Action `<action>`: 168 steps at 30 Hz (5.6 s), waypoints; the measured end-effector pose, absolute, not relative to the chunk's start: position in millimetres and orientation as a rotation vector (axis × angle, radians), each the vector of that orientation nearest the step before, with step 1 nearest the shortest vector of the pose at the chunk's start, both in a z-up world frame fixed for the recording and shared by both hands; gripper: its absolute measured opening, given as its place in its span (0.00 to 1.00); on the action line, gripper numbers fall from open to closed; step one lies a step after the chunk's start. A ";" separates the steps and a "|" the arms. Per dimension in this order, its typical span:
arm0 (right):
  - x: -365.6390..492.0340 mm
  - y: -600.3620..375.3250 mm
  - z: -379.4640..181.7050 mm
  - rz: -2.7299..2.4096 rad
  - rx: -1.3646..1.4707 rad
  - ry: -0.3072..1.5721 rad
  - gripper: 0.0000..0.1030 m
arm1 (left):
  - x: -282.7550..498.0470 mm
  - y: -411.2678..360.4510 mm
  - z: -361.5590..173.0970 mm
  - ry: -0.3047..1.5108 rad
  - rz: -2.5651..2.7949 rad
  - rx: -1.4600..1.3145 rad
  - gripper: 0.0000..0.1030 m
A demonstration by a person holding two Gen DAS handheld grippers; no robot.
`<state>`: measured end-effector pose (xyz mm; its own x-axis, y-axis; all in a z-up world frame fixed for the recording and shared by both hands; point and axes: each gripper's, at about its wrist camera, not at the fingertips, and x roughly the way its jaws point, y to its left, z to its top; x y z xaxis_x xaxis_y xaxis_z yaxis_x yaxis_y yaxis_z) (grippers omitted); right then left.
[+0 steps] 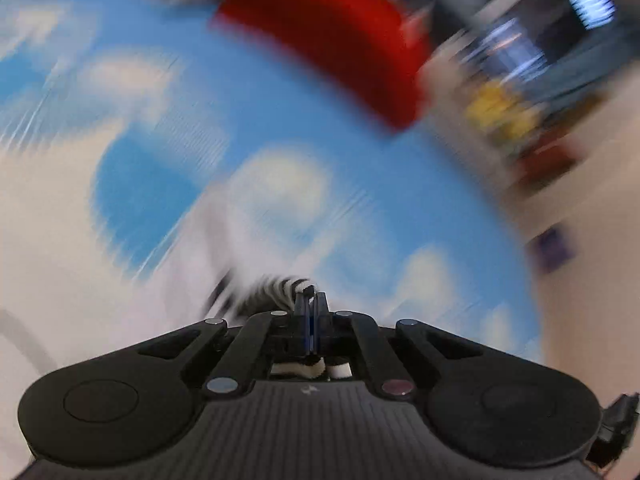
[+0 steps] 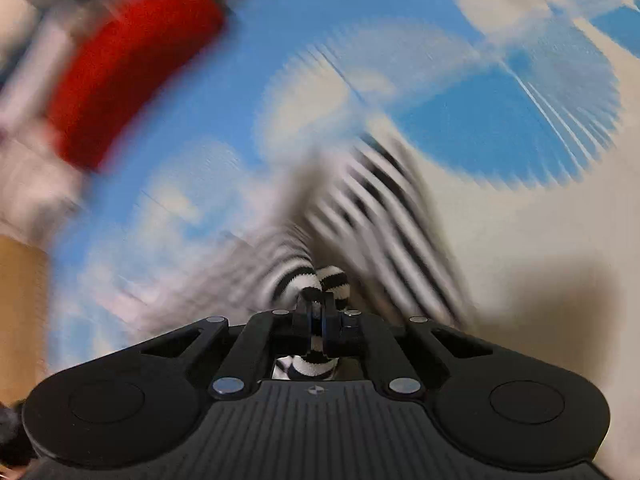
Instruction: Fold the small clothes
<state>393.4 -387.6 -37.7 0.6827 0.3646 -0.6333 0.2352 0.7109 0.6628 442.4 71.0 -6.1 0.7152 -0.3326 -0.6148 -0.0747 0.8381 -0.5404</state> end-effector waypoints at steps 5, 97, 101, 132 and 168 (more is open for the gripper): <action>393.9 -400.5 -45.9 -0.036 0.767 0.973 0.03 | 451.1 83.5 -40.6 1.034 -0.017 -0.491 0.01; 84.7 -380.3 -44.1 -0.101 0.350 0.817 0.34 | 155.4 92.4 -41.3 0.936 -0.023 -0.304 0.30; 95.4 -383.2 -65.3 -0.086 0.388 0.938 0.43 | 161.9 107.9 -62.4 1.062 0.048 -0.401 0.60; 86.6 -390.0 -74.8 -0.114 0.401 0.954 0.05 | 152.7 89.9 -73.8 1.131 0.041 -0.295 0.09; 92.3 -363.6 -106.1 -0.057 0.343 1.181 0.26 | 156.8 85.9 -96.3 1.231 0.097 -0.177 0.36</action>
<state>92.3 -363.6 -106.1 0.3851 0.1347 -0.9130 0.2219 0.9468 0.2333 156.8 85.9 -96.3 0.3317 -0.0222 -0.9431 -0.1691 0.9821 -0.0826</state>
